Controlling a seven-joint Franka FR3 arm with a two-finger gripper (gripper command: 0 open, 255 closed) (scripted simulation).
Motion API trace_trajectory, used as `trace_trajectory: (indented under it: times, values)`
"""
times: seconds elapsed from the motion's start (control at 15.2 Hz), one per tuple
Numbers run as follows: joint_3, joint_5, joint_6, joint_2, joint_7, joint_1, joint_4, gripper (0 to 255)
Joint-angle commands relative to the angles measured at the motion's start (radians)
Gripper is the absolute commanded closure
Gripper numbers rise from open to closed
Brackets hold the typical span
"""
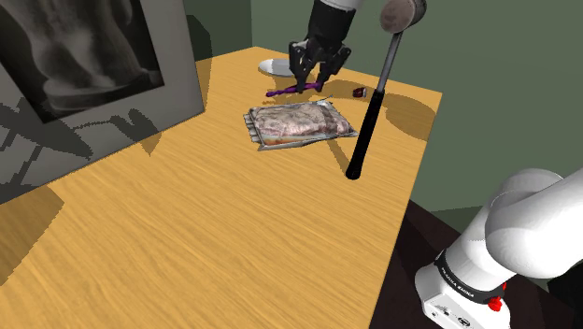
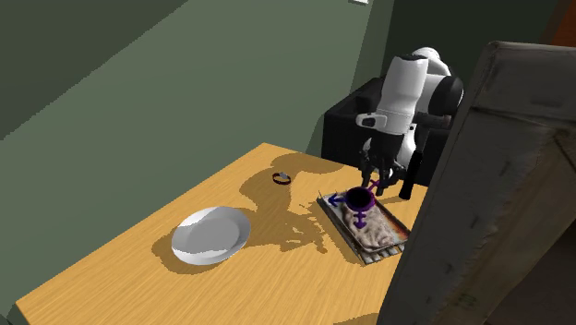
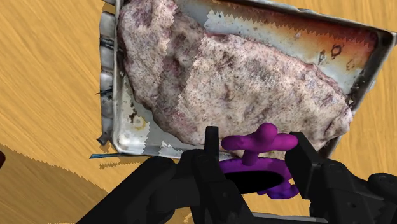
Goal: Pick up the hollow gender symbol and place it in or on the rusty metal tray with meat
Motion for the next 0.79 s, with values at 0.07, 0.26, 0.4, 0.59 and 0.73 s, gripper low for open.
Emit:
trace_trajectory:
  times: [0.07,0.26,0.4,0.59,0.73]
  values:
    - [0.003,0.002,0.04,-0.006,0.002,0.002,-0.045,255]
    - [0.005,0.004,0.08,-0.008,0.002,0.003,-0.087,255]
    - [0.008,0.006,0.106,-0.009,0.002,0.002,-0.114,255]
    - [0.024,0.014,0.138,-0.009,-0.004,-0.014,-0.146,255]
    - [0.032,0.019,0.138,-0.01,-0.008,-0.024,-0.146,255]
